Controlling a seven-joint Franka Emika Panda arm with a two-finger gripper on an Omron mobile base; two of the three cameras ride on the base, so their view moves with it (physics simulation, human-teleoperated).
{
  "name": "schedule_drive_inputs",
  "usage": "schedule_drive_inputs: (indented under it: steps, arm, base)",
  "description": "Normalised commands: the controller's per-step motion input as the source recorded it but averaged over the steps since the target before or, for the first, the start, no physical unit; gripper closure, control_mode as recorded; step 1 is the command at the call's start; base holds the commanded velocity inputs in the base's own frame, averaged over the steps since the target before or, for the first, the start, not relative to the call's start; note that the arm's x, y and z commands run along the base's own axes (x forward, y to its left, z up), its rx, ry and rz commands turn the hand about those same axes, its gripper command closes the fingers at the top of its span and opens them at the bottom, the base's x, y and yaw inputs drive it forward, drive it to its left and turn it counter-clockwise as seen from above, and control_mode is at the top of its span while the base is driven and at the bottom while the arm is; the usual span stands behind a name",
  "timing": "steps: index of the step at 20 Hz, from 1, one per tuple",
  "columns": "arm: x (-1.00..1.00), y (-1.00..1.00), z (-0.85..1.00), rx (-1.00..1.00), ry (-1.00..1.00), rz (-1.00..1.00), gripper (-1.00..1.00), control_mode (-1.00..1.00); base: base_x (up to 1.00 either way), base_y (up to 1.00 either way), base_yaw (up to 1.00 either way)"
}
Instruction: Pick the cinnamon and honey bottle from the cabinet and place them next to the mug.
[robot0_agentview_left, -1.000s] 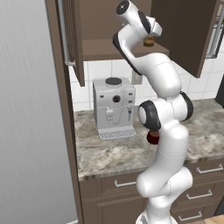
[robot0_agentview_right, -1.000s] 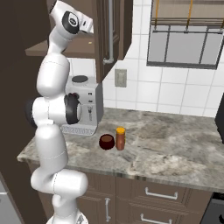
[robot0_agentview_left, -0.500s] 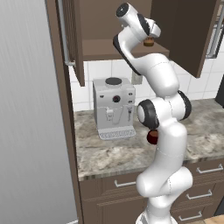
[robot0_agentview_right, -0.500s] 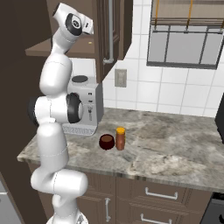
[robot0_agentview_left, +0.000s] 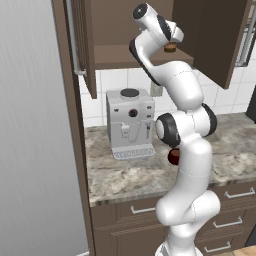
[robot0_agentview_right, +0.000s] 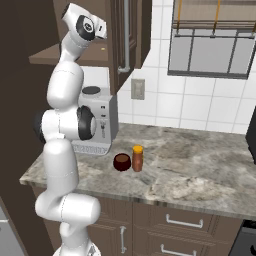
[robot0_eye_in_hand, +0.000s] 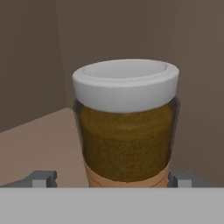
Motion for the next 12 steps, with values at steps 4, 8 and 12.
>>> schedule_drive_inputs:
  steps: [4, 8, 12]
  arm:
    - [0.0, -0.04, 0.0, 0.0, 0.0, 0.0, -1.0, -1.0]
    - [0.0, 0.0, 0.0, 0.0, 0.0, 0.0, -1.0, -1.0]
    - [0.0, -0.01, -0.02, 0.0, 0.0, 0.0, -1.0, -1.0]
  base:
    - [0.0, 0.0, 0.0]
    - [0.0, 0.0, 0.0]
    - [0.0, 0.0, 0.0]
